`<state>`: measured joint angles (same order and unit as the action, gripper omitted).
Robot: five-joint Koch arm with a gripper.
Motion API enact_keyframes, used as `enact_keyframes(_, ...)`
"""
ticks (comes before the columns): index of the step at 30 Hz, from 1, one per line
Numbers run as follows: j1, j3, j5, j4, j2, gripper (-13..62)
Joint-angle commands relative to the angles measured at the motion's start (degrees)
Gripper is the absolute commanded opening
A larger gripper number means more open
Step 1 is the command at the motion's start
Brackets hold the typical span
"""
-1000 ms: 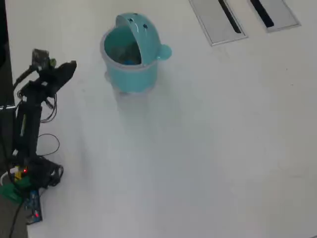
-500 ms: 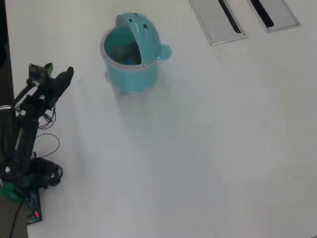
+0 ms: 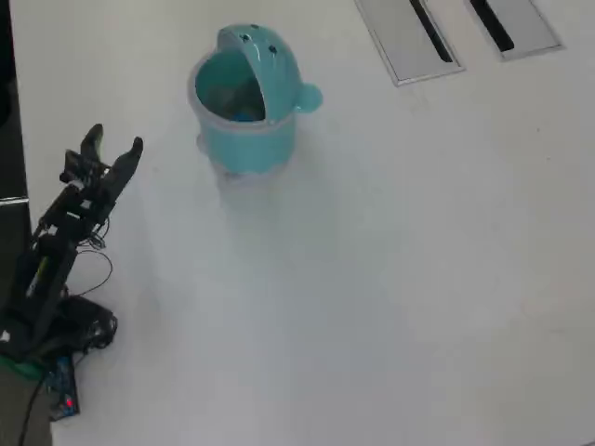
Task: Grasp RGB lego blocks and put them in the bin one by one.
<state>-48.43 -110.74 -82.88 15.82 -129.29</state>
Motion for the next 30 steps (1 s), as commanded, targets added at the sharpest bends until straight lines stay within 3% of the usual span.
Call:
enact_keyframes(1, 1.23, 0.88, 0.79, -6.59, -1.93, 32.3)
enact_keyframes(11, 6.5, -9.05, 3.78, -20.21, -4.83, 33.3)
enact_keyframes(30, 18.02, -20.57, 29.36, -39.64, -5.45, 33.2)
